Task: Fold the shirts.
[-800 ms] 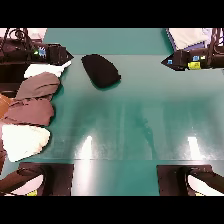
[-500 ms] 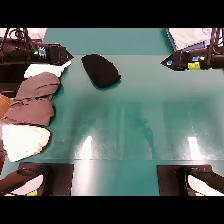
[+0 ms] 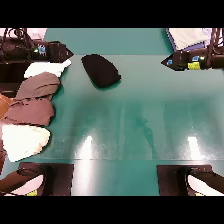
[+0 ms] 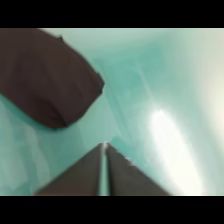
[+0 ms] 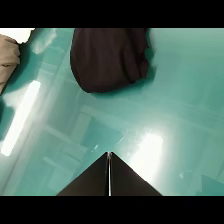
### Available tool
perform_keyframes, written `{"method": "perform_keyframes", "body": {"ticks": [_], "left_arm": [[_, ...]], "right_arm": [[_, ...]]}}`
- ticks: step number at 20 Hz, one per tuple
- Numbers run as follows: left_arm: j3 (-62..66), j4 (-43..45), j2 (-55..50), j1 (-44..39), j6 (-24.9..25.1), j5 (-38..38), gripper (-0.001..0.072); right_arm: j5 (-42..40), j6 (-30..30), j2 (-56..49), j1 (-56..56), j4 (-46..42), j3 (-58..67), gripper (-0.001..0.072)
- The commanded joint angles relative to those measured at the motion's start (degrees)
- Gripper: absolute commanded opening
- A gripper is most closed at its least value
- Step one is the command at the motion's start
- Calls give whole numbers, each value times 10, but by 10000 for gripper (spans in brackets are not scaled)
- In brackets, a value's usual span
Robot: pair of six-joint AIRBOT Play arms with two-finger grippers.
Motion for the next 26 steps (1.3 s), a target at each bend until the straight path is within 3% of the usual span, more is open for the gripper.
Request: {"method": "perform_keyframes", "body": {"ticks": [1,7,11,17,19,20,22,26], "left_arm": [[0,-14,-16,0,-3,66,550],[0,-114,-203,0,-2,74,549],[2,-175,-342,-16,19,129,549],[48,-178,-403,-50,75,190,547],[52,-176,-403,-49,77,202,406],[52,-167,-403,-50,77,207,405],[52,-161,-403,-49,78,208,38],[110,-153,-380,-28,78,146,24]], "right_arm": [[0,0,0,0,0,0,16],[0,0,0,0,4,0,16],[-5,0,0,0,3,0,16],[-4,0,0,0,2,0,16],[-4,0,0,0,2,0,16],[-4,0,0,0,2,0,16],[-4,0,0,0,3,0,16],[7,0,0,0,-2,17,16]]}}
